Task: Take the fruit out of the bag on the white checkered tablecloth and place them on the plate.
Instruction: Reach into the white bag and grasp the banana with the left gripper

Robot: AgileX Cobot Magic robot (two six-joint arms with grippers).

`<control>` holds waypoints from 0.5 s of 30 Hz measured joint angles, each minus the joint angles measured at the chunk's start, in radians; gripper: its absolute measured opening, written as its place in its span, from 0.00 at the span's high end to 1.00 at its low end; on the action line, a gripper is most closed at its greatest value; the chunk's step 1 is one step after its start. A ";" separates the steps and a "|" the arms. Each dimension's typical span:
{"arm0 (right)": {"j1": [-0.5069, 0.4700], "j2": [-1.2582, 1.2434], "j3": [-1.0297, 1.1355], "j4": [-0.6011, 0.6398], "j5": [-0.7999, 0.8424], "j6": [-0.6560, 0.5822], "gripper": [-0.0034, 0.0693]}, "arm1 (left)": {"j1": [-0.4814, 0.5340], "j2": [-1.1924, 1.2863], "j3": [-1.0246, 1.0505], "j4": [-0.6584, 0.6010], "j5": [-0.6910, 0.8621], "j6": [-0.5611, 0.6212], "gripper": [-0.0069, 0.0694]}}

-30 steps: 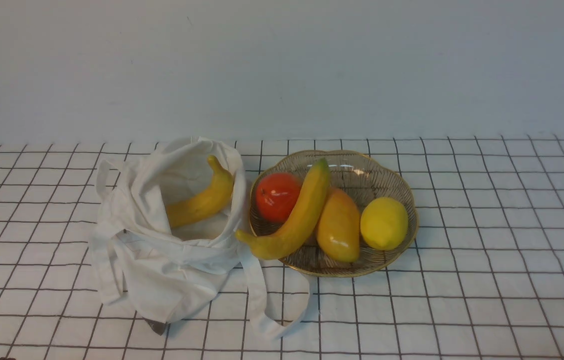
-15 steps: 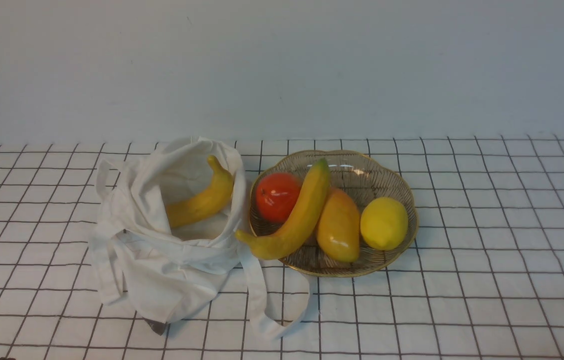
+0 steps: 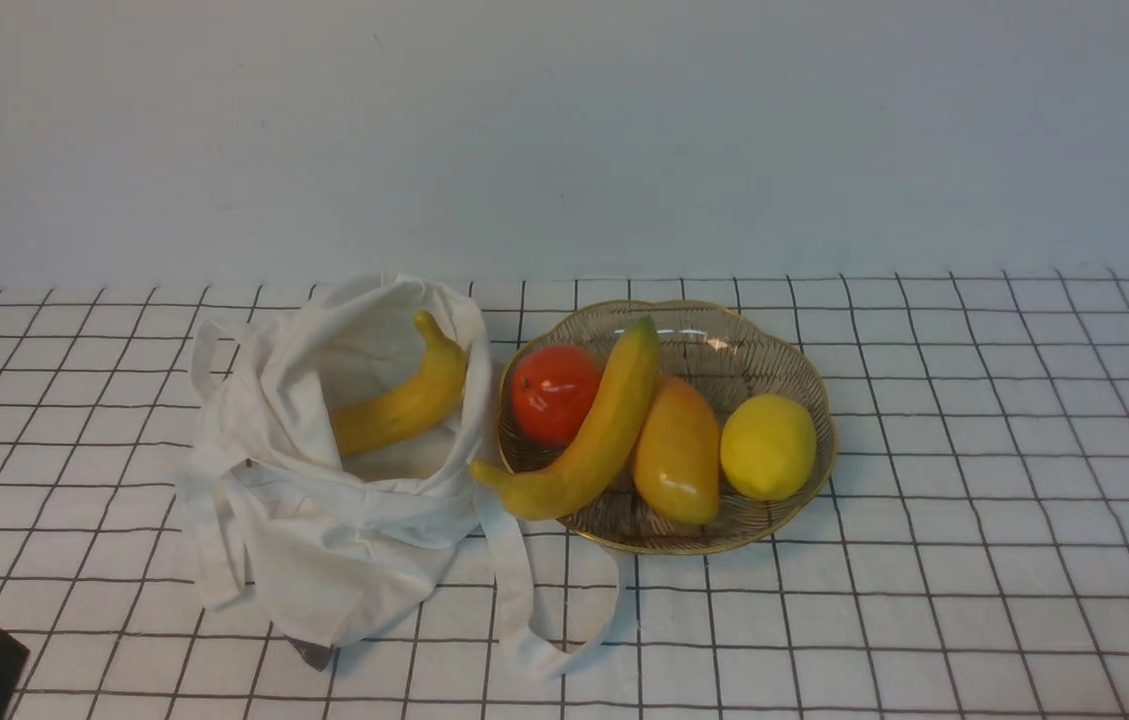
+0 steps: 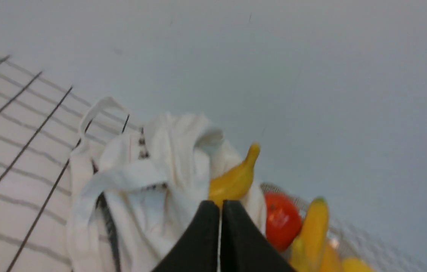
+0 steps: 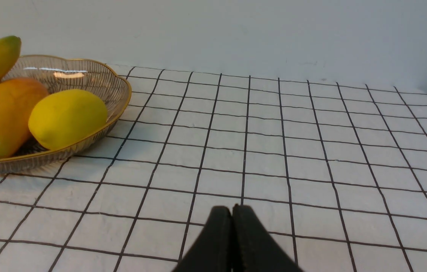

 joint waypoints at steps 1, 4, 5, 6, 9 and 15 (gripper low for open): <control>0.000 0.000 0.000 0.000 0.000 0.000 0.97 | 0.000 0.000 0.000 -0.011 -0.061 -0.004 0.92; 0.000 0.000 0.000 0.000 0.000 0.000 0.97 | 0.000 0.000 0.000 -0.021 -0.236 -0.019 0.92; 0.000 0.000 0.000 0.000 0.000 0.000 0.97 | 0.000 0.000 -0.004 -0.021 -0.293 -0.028 0.92; 0.000 0.000 0.000 0.000 0.000 0.000 0.97 | 0.000 0.000 -0.025 -0.021 -0.333 -0.041 0.92; 0.000 0.000 0.000 0.000 0.000 0.000 0.97 | 0.000 0.065 -0.179 0.026 -0.211 -0.049 0.92; 0.000 0.000 0.000 0.000 0.000 0.000 0.97 | 0.000 0.508 -0.560 0.180 0.306 -0.038 0.92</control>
